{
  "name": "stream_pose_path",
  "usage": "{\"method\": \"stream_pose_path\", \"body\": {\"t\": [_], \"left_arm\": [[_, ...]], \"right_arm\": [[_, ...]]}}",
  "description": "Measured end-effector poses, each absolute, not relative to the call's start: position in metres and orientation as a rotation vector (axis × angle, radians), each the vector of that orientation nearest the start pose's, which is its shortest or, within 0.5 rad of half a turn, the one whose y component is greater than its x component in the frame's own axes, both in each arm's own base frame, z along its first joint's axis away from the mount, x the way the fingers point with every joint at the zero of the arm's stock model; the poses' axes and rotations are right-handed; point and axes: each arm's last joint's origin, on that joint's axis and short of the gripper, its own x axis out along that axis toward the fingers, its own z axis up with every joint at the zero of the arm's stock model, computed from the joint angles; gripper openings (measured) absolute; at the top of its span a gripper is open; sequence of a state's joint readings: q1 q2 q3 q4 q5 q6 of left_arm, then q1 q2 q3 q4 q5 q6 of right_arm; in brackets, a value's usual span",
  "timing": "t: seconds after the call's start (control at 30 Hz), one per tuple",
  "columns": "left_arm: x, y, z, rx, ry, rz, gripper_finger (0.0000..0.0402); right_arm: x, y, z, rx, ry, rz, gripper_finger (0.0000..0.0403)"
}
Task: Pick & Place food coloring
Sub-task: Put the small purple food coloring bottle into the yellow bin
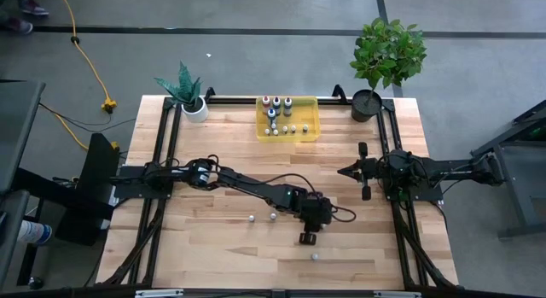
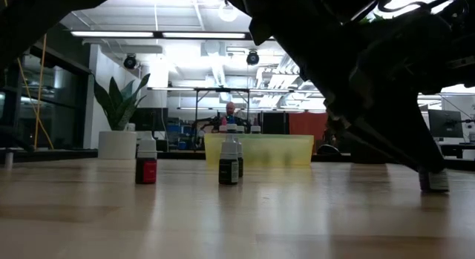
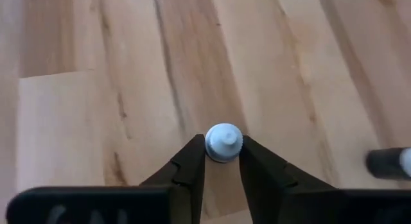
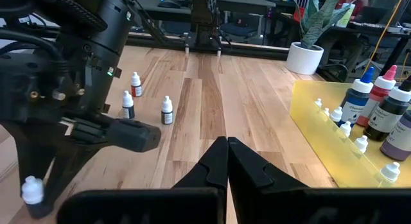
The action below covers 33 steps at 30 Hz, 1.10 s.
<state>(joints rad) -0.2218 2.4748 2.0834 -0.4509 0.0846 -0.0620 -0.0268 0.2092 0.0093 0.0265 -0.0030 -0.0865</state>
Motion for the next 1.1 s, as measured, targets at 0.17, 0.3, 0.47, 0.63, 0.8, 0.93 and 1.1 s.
{"method": "stream_pose_path", "body": {"t": [0.17, 0.3, 0.47, 0.63, 0.8, 0.93, 1.1], "left_arm": [[0.526, -0.122, 0.162, -0.034, 0.851, -0.284, 0.0063], [0.525, -0.12, 0.177, -0.065, 0.831, -0.271, 0.006], [0.518, -0.111, 0.201, -0.155, 0.844, -0.217, 0.0059], [0.503, -0.094, 0.233, -0.281, 0.892, -0.086, 0.0059], [0.482, -0.072, 0.262, -0.329, 0.953, 0.052, 0.0058], [0.466, -0.052, 0.28, -0.33, 0.997, 0.164, 0.0058], [0.454, -0.024, 0.29, -0.314, 1.04, 0.285, 0.0058]], "right_arm": [[0.109, -0.003, 0.152, -0.084, 0.174, -0.016, 0.0], [0.109, -0.003, 0.152, -0.084, 0.174, -0.016, 0.0], [0.109, -0.003, 0.152, -0.084, 0.174, -0.016, 0.0], [0.109, -0.003, 0.152, -0.084, 0.174, -0.016, 0.0], [0.109, -0.003, 0.152, -0.084, 0.174, -0.016, 0.0], [0.109, -0.003, 0.152, -0.084, 0.174, -0.016, 0.0], [0.109, -0.003, 0.152, -0.084, 0.174, -0.016, 0.0]]}}
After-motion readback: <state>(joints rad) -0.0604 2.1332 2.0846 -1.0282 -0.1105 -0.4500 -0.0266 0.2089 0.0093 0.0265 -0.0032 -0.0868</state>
